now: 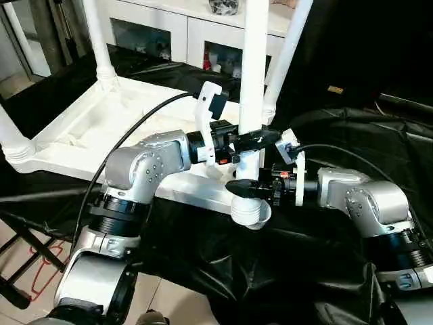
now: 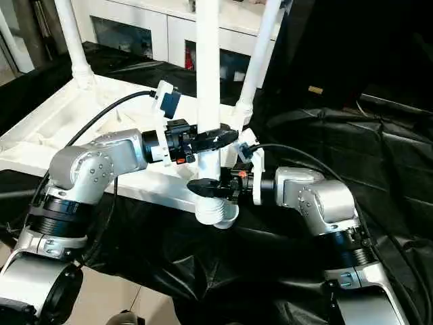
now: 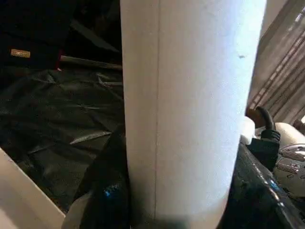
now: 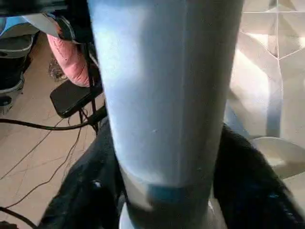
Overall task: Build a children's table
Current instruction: Pick table leg
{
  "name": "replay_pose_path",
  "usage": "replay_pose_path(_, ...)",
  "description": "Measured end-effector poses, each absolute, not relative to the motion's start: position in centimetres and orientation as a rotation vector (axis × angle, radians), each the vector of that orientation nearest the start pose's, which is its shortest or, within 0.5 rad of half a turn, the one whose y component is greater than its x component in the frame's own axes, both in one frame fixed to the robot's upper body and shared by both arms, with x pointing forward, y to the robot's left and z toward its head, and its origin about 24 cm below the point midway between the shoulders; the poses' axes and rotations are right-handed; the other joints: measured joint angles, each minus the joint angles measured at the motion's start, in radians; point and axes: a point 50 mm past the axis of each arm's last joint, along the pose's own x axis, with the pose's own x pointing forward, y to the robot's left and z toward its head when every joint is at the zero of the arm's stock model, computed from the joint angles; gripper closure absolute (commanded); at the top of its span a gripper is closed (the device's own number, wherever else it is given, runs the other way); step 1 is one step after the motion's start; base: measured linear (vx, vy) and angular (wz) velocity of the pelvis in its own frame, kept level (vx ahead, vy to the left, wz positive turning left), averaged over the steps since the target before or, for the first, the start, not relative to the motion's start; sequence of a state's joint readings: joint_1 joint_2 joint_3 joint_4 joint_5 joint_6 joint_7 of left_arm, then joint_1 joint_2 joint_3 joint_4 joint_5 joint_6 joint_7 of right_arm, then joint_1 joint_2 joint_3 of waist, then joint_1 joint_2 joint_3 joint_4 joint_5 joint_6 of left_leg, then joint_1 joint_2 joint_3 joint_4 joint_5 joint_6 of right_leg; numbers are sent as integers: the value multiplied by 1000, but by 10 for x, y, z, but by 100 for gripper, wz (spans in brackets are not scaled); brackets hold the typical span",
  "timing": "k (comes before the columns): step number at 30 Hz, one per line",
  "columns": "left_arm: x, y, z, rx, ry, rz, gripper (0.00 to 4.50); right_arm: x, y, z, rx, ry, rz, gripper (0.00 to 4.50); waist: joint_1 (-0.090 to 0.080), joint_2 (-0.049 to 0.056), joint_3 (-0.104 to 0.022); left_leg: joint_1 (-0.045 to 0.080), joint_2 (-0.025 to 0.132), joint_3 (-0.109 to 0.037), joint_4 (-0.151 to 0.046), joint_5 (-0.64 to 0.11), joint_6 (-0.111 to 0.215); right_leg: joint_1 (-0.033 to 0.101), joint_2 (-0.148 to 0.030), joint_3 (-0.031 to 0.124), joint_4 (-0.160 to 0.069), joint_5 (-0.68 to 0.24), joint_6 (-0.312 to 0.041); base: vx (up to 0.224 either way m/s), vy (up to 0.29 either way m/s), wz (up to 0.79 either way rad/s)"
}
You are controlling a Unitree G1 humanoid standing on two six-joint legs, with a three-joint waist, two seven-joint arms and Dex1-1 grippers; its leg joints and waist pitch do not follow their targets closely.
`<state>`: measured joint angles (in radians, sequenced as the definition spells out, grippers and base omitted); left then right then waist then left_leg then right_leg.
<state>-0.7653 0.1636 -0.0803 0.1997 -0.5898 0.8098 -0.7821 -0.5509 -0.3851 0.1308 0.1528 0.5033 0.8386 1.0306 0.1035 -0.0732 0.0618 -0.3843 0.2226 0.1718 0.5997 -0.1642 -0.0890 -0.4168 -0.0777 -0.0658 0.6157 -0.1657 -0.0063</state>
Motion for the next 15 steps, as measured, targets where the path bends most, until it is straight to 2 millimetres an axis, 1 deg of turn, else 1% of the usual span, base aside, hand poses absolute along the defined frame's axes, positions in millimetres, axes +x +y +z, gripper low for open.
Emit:
replay_pose_path(1, 326, 57, 166, -324, 242, -1244, 264, 301, -122, 106, 245, 486, 1250, 238, 1, 0, 0, 0, 0, 0, 0, 0, 0, 0, 0, 0, 0, 0, 0, 0, 0, 0)
replay_pose_path(4, 326, 56, 165, -324, 246, -1254, 264, 299, -123, 107, 238, 486, 1256, 245, 4, 0, 0, 0, 0, 0, 0, 0, 0, 0, 0, 0, 0, 0, 0, 0, 0, 0)
replay_pose_path(5, 326, 56, 165, -323, 247, -1257, 264, 299, -123, 107, 234, 487, 1257, 253, 5, 0, 0, 0, 0, 0, 0, 0, 0, 0, 0, 0, 0, 0, 0, 0, 0, 0)
replay_pose_path(8, 325, 57, 165, -320, 247, -1264, 264, 299, -123, 107, 232, 485, 1259, 257, 7, 0, 0, 0, 0, 0, 0, 0, -1, 0, 0, 0, 0, 0, 0, 0, 0, 0)
replay_pose_path(14, 324, 56, 164, -314, 249, -1275, 264, 296, -123, 104, 229, 480, 1258, 257, 9, 0, 0, 0, 0, 0, 0, 1, -1, 0, 0, 0, 1, 1, 0, 0, 0, 0)
replay_pose_path(15, 324, 56, 164, -314, 247, -1276, 264, 297, -123, 104, 227, 477, 1258, 223, 9, 0, 0, 1, 0, 0, 0, 1, -2, 0, 0, 0, 1, 1, 0, 0, 0, 0)
